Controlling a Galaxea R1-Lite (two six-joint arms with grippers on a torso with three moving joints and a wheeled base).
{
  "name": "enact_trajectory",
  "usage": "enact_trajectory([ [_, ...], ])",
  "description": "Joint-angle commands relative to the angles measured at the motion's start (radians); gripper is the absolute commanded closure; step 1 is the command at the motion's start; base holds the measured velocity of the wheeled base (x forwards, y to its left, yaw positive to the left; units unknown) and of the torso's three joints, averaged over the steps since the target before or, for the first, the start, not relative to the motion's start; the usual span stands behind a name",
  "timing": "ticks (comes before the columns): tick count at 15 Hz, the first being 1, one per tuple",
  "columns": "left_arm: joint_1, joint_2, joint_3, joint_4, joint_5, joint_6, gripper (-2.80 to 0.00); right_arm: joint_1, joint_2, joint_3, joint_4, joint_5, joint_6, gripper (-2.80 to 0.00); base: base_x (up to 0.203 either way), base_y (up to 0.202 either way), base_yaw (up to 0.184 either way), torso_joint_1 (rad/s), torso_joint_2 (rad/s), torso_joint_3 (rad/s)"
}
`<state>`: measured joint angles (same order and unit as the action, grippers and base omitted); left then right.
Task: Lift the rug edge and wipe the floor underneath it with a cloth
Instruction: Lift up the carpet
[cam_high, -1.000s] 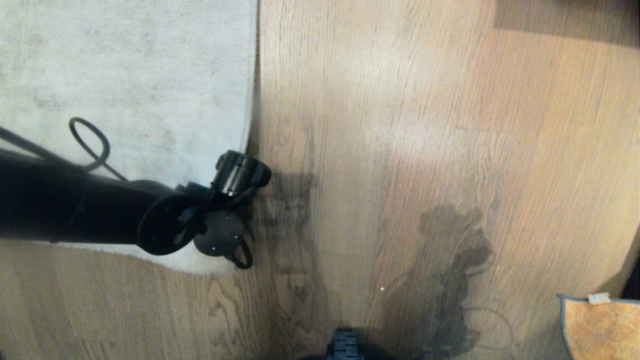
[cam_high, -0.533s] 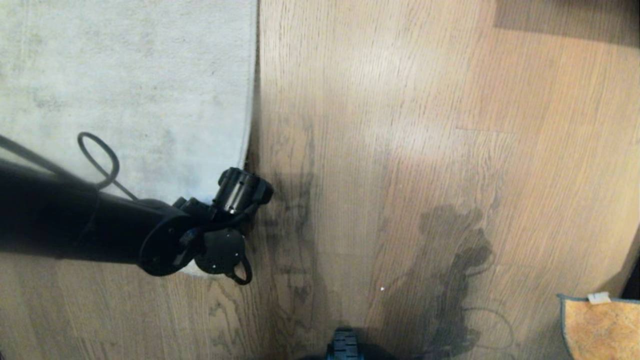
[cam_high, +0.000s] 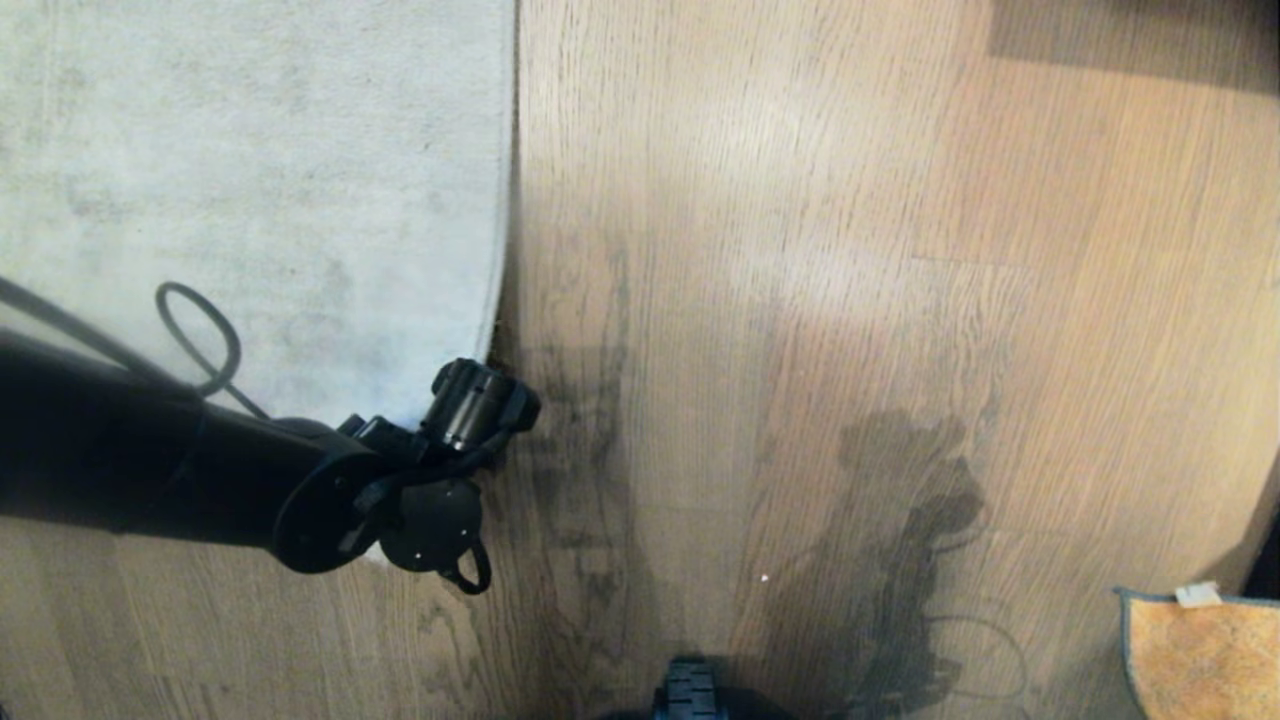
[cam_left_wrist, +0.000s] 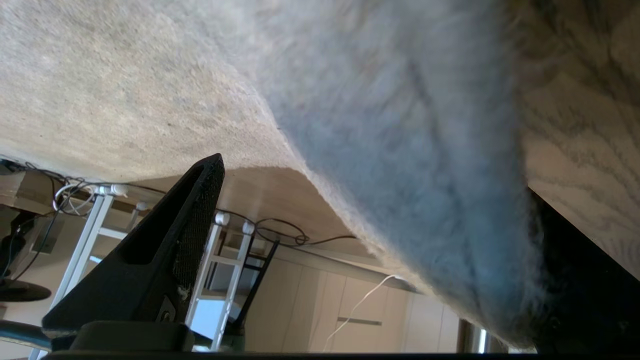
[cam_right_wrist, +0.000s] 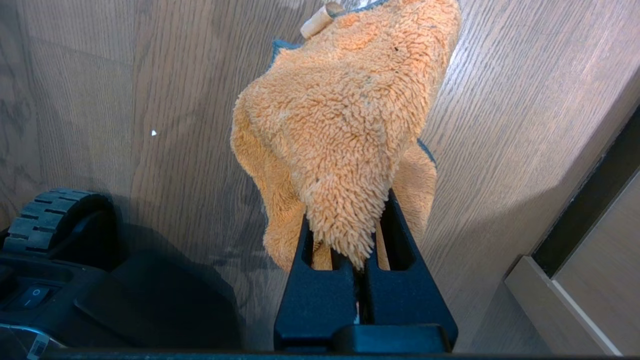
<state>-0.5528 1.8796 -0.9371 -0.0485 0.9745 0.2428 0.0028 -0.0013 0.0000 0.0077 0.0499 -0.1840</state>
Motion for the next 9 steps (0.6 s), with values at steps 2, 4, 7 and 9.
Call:
enact_trajectory([
  [2,0.004,-0.002,0.012,-0.001,0.006,0.001,-2.80,0.000,0.001,0.000,0.000,0.001,-0.002,0.00,0.000,0.000,0.000,0.000,0.00,0.000],
  [4,0.004,-0.002,0.017,-0.005,0.006,0.001,0.00,0.000,0.001,0.000,0.000,0.001,-0.001,0.00,0.000,0.000,0.000,0.000,0.00,0.000],
  [7,0.004,0.003,0.018,-0.033,0.004,0.003,0.00,0.000,0.001,0.000,0.000,0.001,0.000,0.00,0.000,0.000,0.000,0.000,0.00,0.000],
  [9,0.012,0.001,0.018,-0.034,0.004,0.003,0.00,0.000,0.001,0.000,0.000,0.001,-0.002,0.00,0.000,0.000,0.000,0.000,0.00,0.000],
])
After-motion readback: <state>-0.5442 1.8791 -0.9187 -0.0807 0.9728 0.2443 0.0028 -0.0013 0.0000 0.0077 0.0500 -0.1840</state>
